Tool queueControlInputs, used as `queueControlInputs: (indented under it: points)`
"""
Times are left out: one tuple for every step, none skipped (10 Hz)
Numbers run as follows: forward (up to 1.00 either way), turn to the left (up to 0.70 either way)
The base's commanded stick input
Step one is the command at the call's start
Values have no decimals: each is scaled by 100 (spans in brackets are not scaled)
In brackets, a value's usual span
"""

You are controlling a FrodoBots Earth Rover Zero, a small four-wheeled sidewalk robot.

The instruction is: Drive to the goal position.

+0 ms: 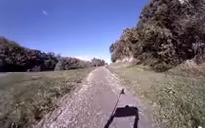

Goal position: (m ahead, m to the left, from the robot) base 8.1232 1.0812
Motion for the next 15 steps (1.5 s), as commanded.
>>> queueControlInputs:
  points:
    - [100, 1]
    - [100, 1]
    - [100, 1]
    - [100, 1]
    - [100, 1]
    - [100, 1]
    - [100, 1]
    - [100, 1]
    - [100, 1]
    - [100, 1]
    - [100, 1]
    - [100, 1]
    - [100, 1]
    - [100, 1]
    - [100, 1]
